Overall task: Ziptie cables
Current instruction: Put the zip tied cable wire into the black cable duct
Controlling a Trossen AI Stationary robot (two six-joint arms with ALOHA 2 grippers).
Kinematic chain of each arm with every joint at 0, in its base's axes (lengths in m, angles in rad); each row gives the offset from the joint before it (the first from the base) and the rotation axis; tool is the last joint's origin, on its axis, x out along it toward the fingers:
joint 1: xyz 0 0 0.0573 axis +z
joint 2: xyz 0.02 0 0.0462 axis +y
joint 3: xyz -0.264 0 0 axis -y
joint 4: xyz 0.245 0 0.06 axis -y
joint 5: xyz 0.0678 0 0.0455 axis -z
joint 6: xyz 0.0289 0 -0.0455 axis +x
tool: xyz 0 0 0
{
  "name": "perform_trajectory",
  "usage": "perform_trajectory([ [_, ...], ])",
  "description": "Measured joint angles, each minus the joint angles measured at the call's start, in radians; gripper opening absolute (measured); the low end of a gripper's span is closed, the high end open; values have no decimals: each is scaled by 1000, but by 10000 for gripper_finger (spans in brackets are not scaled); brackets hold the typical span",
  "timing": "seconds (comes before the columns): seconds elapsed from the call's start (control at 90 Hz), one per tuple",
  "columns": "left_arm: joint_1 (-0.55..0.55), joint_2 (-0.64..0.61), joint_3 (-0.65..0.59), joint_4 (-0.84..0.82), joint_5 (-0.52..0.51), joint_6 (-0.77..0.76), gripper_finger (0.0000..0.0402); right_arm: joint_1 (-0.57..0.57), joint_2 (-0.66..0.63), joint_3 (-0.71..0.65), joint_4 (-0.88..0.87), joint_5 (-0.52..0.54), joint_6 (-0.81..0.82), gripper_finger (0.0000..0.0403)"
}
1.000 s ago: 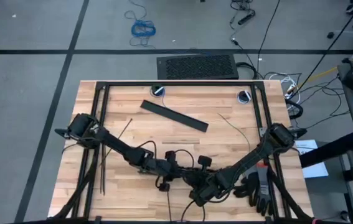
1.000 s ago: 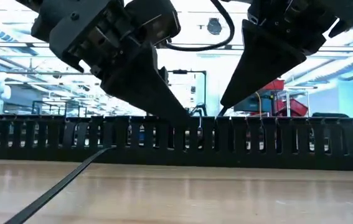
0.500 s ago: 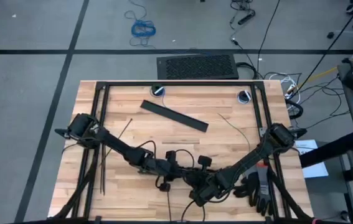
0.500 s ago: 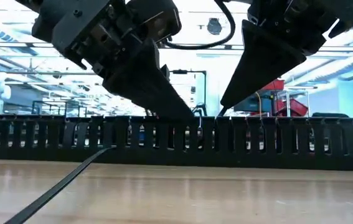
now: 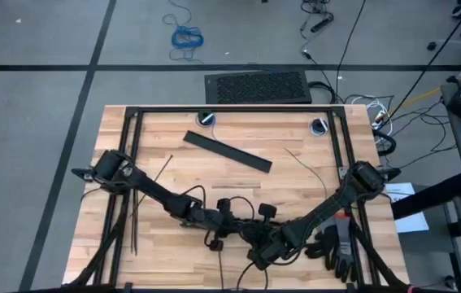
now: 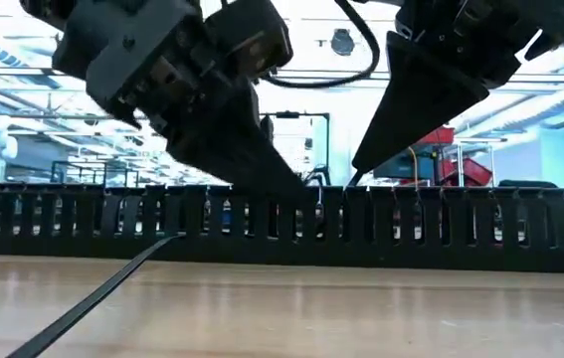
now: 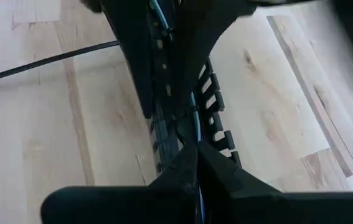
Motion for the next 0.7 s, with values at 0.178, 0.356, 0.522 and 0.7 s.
perform_trajectory([
  [0.178,0,0,0,16,0,4,84,0,0,0,0,-1,0,0],
  [0.356,0,-1,0,17,0,6,84,0,0,0,0,-2,0,0],
  [0.522,0,-1,0,17,0,7,84,0,0,0,0,-3,0,0],
  [0.7,0,-1,0,10,1,7,61,0,0,0,0,-17,0,0],
])
